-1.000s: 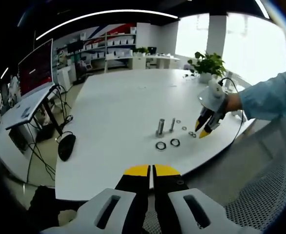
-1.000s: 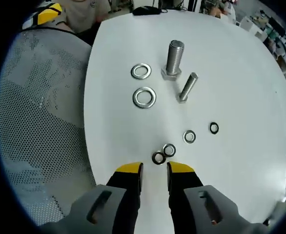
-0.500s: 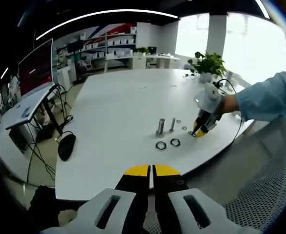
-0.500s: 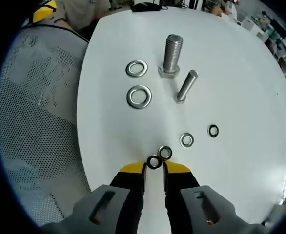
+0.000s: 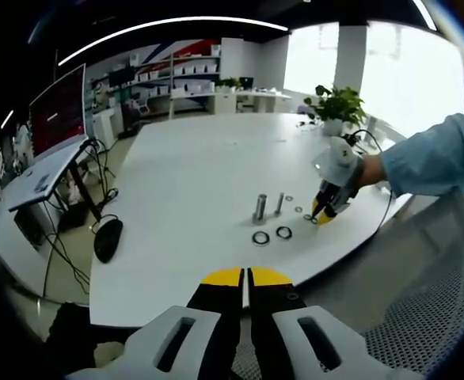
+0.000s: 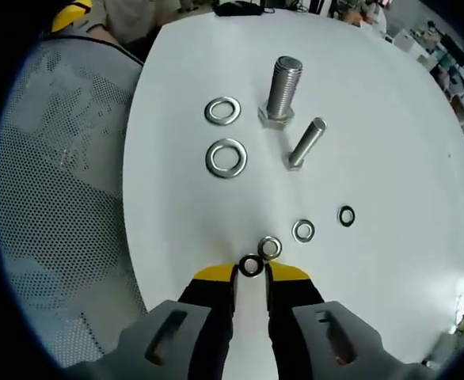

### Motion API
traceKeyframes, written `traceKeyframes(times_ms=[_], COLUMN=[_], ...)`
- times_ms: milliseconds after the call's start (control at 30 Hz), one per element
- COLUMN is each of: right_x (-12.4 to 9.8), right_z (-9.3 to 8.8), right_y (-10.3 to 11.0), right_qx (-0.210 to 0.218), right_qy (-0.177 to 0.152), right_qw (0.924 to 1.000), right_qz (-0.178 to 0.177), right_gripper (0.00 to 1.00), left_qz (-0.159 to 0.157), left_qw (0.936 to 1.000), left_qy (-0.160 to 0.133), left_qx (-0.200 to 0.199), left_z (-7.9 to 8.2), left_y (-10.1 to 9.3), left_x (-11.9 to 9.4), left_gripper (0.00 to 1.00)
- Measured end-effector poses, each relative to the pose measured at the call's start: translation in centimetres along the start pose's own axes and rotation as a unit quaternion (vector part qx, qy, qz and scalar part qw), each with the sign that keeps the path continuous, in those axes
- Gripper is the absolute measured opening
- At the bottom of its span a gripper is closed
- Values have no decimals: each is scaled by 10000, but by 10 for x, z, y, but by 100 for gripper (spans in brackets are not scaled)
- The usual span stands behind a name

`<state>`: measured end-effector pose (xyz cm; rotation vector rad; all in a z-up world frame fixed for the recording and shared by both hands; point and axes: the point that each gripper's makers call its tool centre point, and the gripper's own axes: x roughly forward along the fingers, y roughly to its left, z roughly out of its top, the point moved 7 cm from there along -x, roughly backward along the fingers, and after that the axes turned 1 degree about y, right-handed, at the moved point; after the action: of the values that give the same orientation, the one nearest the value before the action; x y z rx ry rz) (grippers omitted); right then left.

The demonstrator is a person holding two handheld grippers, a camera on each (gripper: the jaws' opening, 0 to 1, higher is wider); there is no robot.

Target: Place the washer onto the threaded stud by aligning its center hole with the stud, sliding it down to the base, and recovering from edge contact or off-axis alignment until the washer reaches the visible bottom stop.

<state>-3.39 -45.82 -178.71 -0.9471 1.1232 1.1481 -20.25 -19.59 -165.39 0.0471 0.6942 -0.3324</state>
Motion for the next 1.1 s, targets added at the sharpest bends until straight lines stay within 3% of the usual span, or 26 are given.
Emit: traceKeyframes(times_ms=[267, 500, 733, 1100], right_x=[0, 1, 1, 0], right_z=[2, 4, 4, 7], right_y=[-1, 3, 0, 3], right_qx=[371, 52, 202, -33], right_qy=[-16, 96, 116, 229], right_qw=[9992, 9999, 9997, 9997], right_qz=[126, -95, -57, -81], right_gripper=[17, 17, 16, 15], left_qz=[-14, 7, 2, -16], left_qw=[10000, 10000, 10000, 10000], left_qy=[39, 36, 37, 67], left_qx=[16, 7, 9, 22], left_z=[-1, -1, -1, -1], left_y=[-1, 0, 0, 0], left_x=[0, 0, 0, 0], left_gripper=[0, 0, 0, 0])
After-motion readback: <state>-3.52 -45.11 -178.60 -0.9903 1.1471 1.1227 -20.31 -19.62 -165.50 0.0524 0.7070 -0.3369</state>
